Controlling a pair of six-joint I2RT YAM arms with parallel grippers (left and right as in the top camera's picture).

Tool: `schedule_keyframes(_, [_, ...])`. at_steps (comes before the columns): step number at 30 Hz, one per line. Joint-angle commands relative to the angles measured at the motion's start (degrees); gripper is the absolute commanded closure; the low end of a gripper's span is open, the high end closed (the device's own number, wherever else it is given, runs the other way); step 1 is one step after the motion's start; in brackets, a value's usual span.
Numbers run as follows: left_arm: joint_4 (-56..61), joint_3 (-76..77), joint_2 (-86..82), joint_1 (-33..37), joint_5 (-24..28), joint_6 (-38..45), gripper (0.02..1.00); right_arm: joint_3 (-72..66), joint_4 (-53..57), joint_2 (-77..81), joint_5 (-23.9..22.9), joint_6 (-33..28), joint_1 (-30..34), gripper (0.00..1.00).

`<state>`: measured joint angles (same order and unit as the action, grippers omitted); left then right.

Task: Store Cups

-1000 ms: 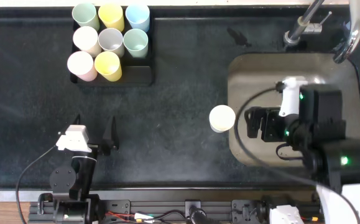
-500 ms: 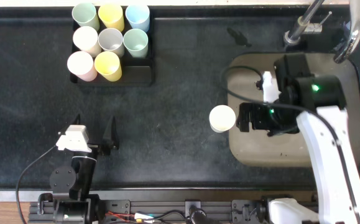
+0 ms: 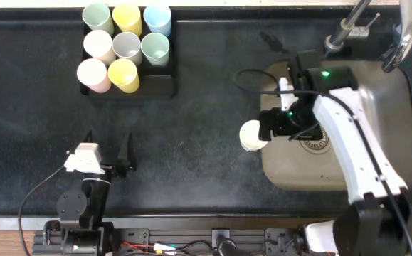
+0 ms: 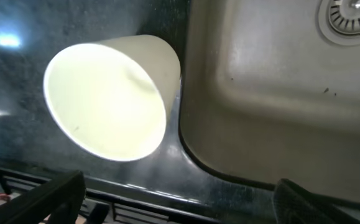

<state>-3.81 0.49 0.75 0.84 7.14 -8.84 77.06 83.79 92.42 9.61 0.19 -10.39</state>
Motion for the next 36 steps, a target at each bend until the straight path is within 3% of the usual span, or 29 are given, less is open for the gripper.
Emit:
schedule_keyframes(1, [-0.17,-0.02,-0.59,0.15,0.74,-0.22,0.020,1.55,-0.22,2.82,-3.37,-0.17,-1.33,0.049])
schedule_keyframes(19, [-0.17,-0.02,-0.59,0.15,0.74,-0.22,0.018,1.55,-5.38,7.15,-8.24,1.38,-5.44,0.224])
schedule_keyframes(27, [-0.17,-0.02,-0.59,0.15,0.72,-0.22,0.018,1.53,-5.68,7.32,-8.22,1.60,-5.46,0.358])
schedule_keyframes(36, [-0.17,-0.02,-0.59,0.15,0.72,-0.22,0.020,1.46,-5.77,7.32,-8.17,4.28,-6.34,0.419])
